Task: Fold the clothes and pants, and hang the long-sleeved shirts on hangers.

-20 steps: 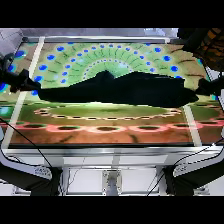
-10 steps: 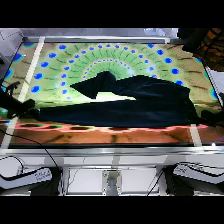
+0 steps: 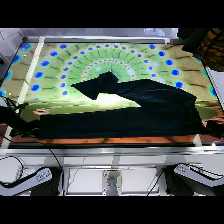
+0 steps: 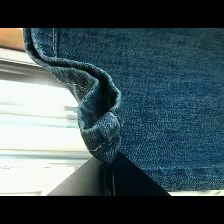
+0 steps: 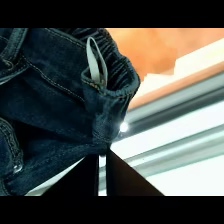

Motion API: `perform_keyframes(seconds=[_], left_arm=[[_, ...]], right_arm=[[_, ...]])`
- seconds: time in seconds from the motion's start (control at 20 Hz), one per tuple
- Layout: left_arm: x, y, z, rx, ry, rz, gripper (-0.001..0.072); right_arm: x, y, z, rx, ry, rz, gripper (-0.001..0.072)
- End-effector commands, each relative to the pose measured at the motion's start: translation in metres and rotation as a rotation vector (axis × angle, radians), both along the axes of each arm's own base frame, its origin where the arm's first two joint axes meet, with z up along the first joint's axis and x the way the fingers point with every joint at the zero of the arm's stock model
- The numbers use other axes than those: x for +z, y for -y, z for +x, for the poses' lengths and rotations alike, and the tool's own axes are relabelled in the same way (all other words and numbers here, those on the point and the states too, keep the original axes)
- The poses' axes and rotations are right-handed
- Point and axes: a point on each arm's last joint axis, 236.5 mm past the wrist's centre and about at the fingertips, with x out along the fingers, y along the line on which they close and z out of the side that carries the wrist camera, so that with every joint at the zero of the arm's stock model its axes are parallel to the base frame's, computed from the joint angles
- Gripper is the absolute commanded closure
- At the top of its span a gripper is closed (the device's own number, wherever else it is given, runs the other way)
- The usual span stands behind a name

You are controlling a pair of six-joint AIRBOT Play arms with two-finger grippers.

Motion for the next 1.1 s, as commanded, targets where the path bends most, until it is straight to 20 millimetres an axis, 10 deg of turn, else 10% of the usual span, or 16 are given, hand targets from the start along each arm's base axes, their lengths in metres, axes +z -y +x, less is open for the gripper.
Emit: perform_keyframes(seconds=[0.0, 0.1, 0.25, 0.65, 1.05], left_arm=[[-0.007, -0.001, -0.009, -0.032, -0.016, 0.001, 0.0679], [-0.007, -0.003, -0.01, -0.066, -0.013, 0.0, 0.0665], [-0.004, -0.006, -0.005, -0.079, 0.008, 0.005, 0.0418], [0.045, -0.033, 0.077, 0.008, 0.292, 0.121, 0.0408], [0.006, -0.046, 0.122, 0.038, 0.374, 0.125, 0.0408]], right_arm=[[-0.008, -0.011, -0.012, -0.01, -0.031, 0.042, 0.048], [-0.008, -0.012, -0.019, -0.004, -0.059, 0.046, 0.0322], [-0.008, -0.01, -0.024, -0.011, -0.078, 0.041, 0.0322], [0.028, 0.019, 0.003, -0.066, 0.013, -0.047, 0.0323], [0.047, -0.03, 0.053, -0.11, 0.211, 0.18, 0.0414]])
